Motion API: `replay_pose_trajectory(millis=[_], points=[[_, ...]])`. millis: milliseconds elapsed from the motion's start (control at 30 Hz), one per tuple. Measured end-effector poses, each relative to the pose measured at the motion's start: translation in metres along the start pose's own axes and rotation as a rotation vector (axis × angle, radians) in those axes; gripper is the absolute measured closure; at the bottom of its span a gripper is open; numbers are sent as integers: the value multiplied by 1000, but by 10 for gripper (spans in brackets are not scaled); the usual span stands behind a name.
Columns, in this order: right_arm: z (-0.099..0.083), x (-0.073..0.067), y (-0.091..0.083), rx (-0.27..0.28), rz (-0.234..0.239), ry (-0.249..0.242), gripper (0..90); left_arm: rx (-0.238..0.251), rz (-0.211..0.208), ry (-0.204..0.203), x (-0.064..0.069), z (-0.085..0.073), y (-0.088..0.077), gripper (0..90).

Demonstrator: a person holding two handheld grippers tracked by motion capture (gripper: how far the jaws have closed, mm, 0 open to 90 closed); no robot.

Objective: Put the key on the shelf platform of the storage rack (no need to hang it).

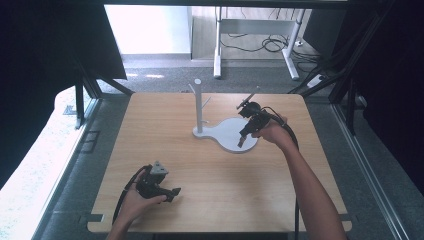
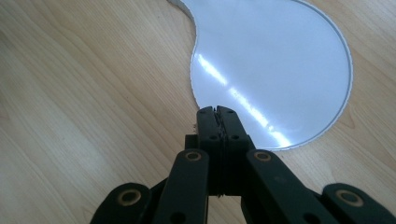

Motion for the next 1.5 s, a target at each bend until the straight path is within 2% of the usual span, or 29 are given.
replay_pose_trajectory(millis=[700,800,933,1100,1267,1500], points=[[12,8,18,-15,-5,21,900,-3,0,-9,-1,-1,1,202],[12,9,19,-16,0,26,900,-10,1,5,-2,-1,0,202],[14,11,22,-23,3,19,900,-6,0,2,-1,-1,0,202],[20,12,23,-21,-10,35,900,-4,-1,2,-2,0,0,202],[27,13,27,-22,-7,29,900,-6,-2,5,-2,-1,1,202],[35,21,33,-19,-7,46,900,-1,2,7,-2,0,1,202]])
Point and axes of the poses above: each handheld gripper's, and its own axes: y roughly forward along the jaws, z roughly out of its top, x roughly to its right, the point moved 5 cm from there along y, roughly forward along the jaws, and after that the axes turned 3 degrees about -y, right-handed, at the moved point
